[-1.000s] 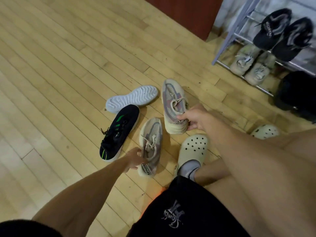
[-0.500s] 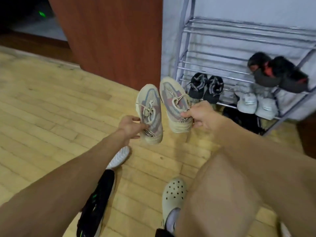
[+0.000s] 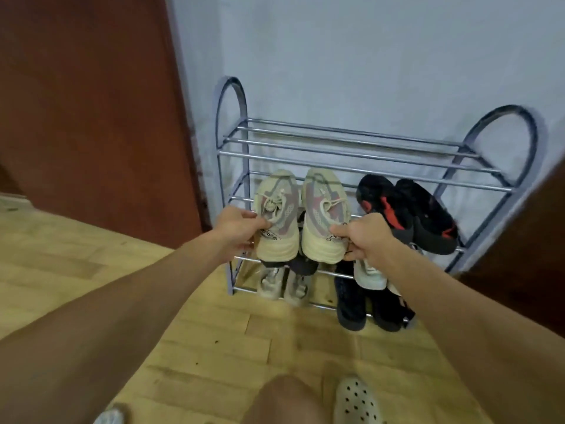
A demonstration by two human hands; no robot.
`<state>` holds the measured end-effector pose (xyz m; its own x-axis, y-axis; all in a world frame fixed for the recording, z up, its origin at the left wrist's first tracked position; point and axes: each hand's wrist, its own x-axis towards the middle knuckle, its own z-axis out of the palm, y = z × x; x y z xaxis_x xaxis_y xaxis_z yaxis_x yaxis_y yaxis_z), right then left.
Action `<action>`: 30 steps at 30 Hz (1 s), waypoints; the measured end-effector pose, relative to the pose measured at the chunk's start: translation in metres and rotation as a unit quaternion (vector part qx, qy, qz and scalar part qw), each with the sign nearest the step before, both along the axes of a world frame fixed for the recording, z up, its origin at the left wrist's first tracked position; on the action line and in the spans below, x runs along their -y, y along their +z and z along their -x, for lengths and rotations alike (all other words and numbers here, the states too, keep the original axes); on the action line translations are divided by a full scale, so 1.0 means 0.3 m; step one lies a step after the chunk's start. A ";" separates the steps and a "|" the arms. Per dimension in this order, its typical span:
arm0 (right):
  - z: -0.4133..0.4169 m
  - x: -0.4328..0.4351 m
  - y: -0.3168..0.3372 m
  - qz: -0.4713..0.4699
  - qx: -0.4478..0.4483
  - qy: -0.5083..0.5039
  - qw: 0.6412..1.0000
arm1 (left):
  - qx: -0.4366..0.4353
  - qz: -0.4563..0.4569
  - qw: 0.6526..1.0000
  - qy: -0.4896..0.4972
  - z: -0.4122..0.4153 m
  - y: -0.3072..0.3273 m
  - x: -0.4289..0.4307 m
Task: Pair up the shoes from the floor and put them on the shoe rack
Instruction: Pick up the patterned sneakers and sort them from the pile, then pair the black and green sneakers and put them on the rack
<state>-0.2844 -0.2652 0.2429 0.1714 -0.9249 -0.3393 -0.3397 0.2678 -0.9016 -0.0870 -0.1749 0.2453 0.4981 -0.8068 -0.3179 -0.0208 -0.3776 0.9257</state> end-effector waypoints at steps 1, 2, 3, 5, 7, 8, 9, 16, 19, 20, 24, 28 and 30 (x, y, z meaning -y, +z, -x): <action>-0.012 0.051 -0.015 -0.003 0.011 -0.003 1.000 | 0.008 0.002 1.000 -0.001 -0.009 -0.004 0.057; -0.026 0.093 -0.023 -0.005 0.021 -0.007 1.000 | 0.018 0.003 1.000 -0.001 -0.018 -0.004 0.110; -0.041 0.135 -0.033 -0.004 0.023 -0.012 1.000 | 0.029 0.002 1.000 -0.001 -0.030 -0.007 0.160; -0.070 0.209 -0.050 -0.001 0.022 -0.016 1.000 | 0.042 0.003 0.999 -0.002 -0.058 -0.016 0.248; -0.094 0.270 -0.072 0.002 0.020 -0.021 1.000 | 0.055 -0.004 0.998 -0.014 -0.089 -0.033 0.326; -0.103 0.294 -0.082 0.007 0.012 -0.021 1.000 | 0.064 -0.005 0.998 -0.019 -0.103 -0.042 0.359; -0.114 0.314 -0.093 0.015 0.005 -0.019 1.000 | 0.072 -0.005 0.997 -0.022 -0.117 -0.055 0.388; -0.166 0.327 -0.174 0.004 -0.032 0.005 0.999 | 0.061 -0.026 0.998 -0.014 -0.157 -0.127 0.425; -0.155 0.279 -0.162 0.017 -0.049 0.014 0.999 | 0.064 -0.011 0.998 -0.002 -0.162 -0.114 0.359; -0.148 0.258 -0.148 0.028 -0.064 0.019 0.997 | 0.072 -0.008 0.997 -0.002 -0.162 -0.098 0.325; -0.142 0.129 -0.092 0.094 -0.168 0.031 0.981 | 0.084 -0.004 0.996 -0.034 -0.175 -0.040 0.127; -0.217 -0.096 -0.064 0.094 -0.195 0.100 0.971 | 0.106 -0.043 0.991 -0.074 -0.218 -0.057 -0.165; -0.277 -0.228 -0.073 0.070 -0.199 0.145 0.967 | 0.106 -0.066 0.989 -0.084 -0.234 -0.080 -0.321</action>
<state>-0.2014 -0.1969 0.2210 0.3128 -0.8989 -0.3067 -0.7090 -0.0061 -0.7052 -0.0168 -0.0787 0.2214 0.4269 -0.8422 -0.3294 -0.2814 -0.4699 0.8367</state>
